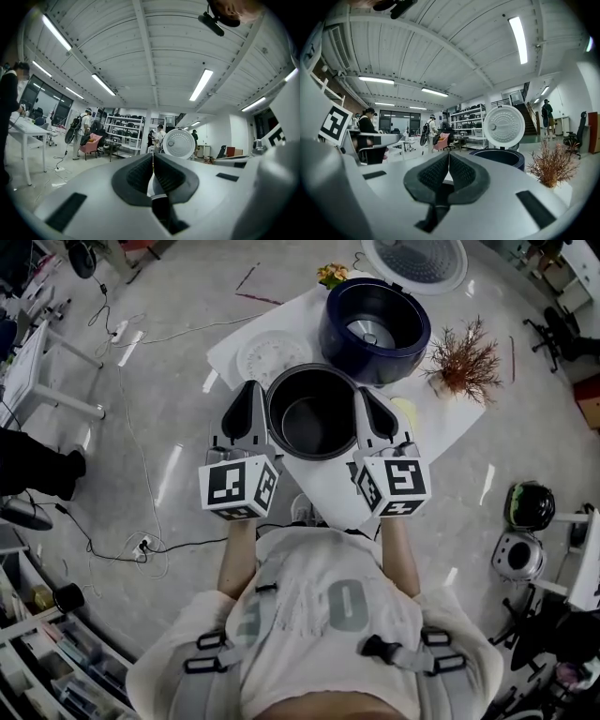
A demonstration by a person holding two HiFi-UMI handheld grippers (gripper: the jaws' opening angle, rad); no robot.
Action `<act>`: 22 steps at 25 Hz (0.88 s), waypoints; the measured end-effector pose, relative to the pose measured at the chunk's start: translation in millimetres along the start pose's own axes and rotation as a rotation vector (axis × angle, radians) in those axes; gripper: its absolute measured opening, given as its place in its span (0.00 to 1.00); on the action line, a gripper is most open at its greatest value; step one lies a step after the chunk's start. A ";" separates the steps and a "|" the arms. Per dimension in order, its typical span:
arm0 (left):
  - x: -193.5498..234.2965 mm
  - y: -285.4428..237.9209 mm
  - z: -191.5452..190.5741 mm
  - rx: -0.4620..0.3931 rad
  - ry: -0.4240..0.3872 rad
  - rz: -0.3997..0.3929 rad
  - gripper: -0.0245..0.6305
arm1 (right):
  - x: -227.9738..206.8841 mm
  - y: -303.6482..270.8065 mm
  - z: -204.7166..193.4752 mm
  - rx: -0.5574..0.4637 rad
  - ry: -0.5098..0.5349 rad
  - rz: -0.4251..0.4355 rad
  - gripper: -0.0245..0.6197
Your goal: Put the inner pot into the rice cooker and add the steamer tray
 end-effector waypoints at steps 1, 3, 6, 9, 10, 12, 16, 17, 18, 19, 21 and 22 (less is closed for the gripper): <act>-1.3 -1.1 -0.4 0.000 0.001 0.003 0.07 | -1.6 -0.5 0.7 -0.002 -0.002 0.003 0.05; -1.2 -3.8 0.5 -0.006 -0.006 0.009 0.07 | -2.9 -3.0 2.3 -0.007 -0.004 0.009 0.05; -0.4 -4.5 1.7 -0.014 -0.017 0.021 0.07 | -3.2 -6.9 1.5 -0.010 -0.012 0.025 0.05; -0.8 -2.8 -0.3 -0.010 -0.015 0.025 0.07 | -4.4 -7.7 0.7 -0.017 -0.021 0.032 0.05; -1.0 -1.9 -0.5 -0.008 -0.019 0.023 0.07 | -4.6 -7.4 1.2 -0.021 -0.027 0.035 0.06; -0.8 -0.4 1.0 -0.011 -0.038 0.015 0.07 | -4.4 -7.6 2.5 -0.030 -0.046 0.048 0.15; -2.3 -7.4 1.8 -0.006 -0.085 -0.033 0.45 | -9.3 -12.2 2.9 -0.049 -0.149 0.076 0.55; -1.7 -9.7 1.0 -0.002 -0.074 -0.044 0.48 | -11.9 -13.4 1.9 -0.049 -0.179 0.078 0.59; -0.3 -10.9 0.0 -0.001 -0.053 -0.049 0.51 | -14.4 -14.4 0.6 -0.045 -0.200 0.079 0.60; 1.8 -11.1 -0.9 0.000 -0.029 -0.050 0.53 | -16.5 -14.9 -0.6 -0.040 -0.210 0.077 0.60; 6.2 -10.5 -2.7 0.004 0.004 -0.043 0.53 | -19.7 -14.2 -1.9 -0.033 -0.208 0.067 0.60; 8.2 -10.8 -3.5 0.009 0.009 -0.036 0.53 | -21.2 -13.7 -2.1 -0.031 -0.207 0.062 0.60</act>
Point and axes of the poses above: the fingertips, and each gripper's own axes: y backward along the fingers, x to its left, z out of its top, the point moved 7 cm from there along y, backward along the fingers, and after that the axes turned 1 degree about y, right-handed, at the moved point
